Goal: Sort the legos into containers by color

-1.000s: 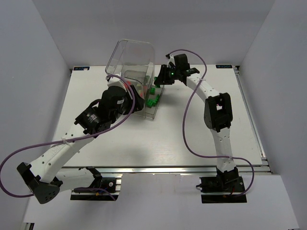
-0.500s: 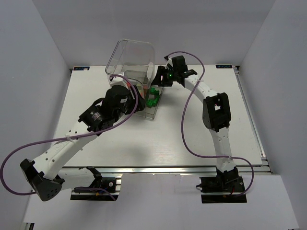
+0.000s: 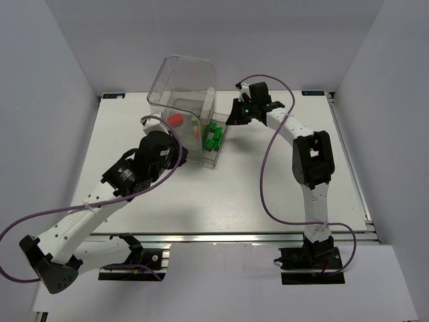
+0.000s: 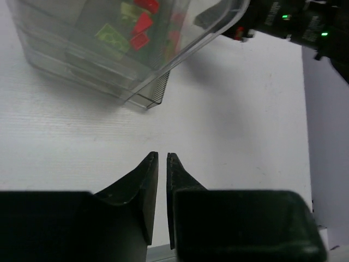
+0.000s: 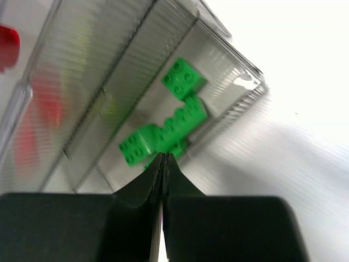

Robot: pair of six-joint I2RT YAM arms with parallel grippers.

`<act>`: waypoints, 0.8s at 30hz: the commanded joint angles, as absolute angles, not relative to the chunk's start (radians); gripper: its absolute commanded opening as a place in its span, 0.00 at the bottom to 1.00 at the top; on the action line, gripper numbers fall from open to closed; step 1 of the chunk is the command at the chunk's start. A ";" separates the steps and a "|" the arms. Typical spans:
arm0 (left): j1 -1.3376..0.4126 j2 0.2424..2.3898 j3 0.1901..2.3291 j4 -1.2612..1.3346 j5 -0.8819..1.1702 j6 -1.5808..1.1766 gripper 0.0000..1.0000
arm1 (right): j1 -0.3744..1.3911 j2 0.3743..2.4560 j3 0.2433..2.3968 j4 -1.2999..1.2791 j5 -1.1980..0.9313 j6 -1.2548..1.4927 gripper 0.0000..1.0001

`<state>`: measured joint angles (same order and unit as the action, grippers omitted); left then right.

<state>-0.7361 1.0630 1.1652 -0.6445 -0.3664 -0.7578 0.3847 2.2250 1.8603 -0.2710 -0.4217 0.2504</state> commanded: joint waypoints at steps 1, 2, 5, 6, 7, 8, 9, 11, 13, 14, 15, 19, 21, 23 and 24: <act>-0.732 0.987 1.109 -0.681 -0.462 -0.852 0.22 | 0.354 2.140 1.815 -0.241 -0.438 0.124 0.00; -0.732 0.956 1.088 -0.698 -0.488 -0.877 0.20 | 0.348 2.144 1.804 -0.267 -0.448 0.118 0.00; -0.732 0.898 1.062 -0.761 -0.590 -0.954 0.28 | 0.344 2.200 1.859 -0.381 -0.401 0.135 0.00; -0.732 0.888 1.058 -0.782 -0.613 -0.962 0.32 | 0.348 2.215 1.871 -0.408 -0.388 0.138 0.00; -0.723 0.884 1.055 -0.796 -0.655 -0.983 0.39 | 0.348 2.238 1.881 -0.423 -0.371 0.140 0.00; -0.723 0.882 1.055 -0.817 -0.679 -0.998 0.44 | 0.353 2.247 1.887 -0.432 -0.351 0.140 0.00; -0.723 0.890 1.058 -0.865 -0.698 -1.015 0.49 | 0.356 2.256 1.890 -0.437 -0.345 0.140 0.00; -0.723 0.910 1.066 -0.917 -0.739 -1.069 0.57 | 0.365 2.281 1.905 -0.443 -0.312 0.143 0.00; -0.723 0.949 1.078 -0.940 -0.738 -1.072 0.62 | 0.368 2.304 1.930 -0.449 -0.311 0.146 0.00; -0.723 0.962 1.083 -0.940 -0.718 -1.072 0.66 | 0.371 2.312 1.934 -0.449 -0.313 0.156 0.00; -0.723 0.977 1.088 -0.940 -0.709 -1.071 0.68 | 0.376 2.319 1.943 -0.448 -0.316 0.161 0.00; -0.723 1.023 1.103 -0.936 -0.672 -1.069 0.73 | 0.382 2.380 2.005 -0.431 -0.397 0.216 0.00; -0.723 1.019 1.101 -0.924 -0.660 -1.068 0.74 | 0.385 2.399 2.028 -0.420 -0.435 0.250 0.00; -0.723 1.012 1.100 -0.919 -0.654 -1.069 0.74 | 0.391 2.413 2.037 -0.382 -0.506 0.267 0.00; -0.723 1.008 1.098 -0.917 -0.646 -1.068 0.74 | 0.394 2.418 2.042 -0.373 -0.520 0.290 0.00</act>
<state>-0.7254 1.0397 1.0630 -0.9154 -0.6514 -1.0492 0.3870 2.4104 1.9877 -0.4278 -0.4191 0.2302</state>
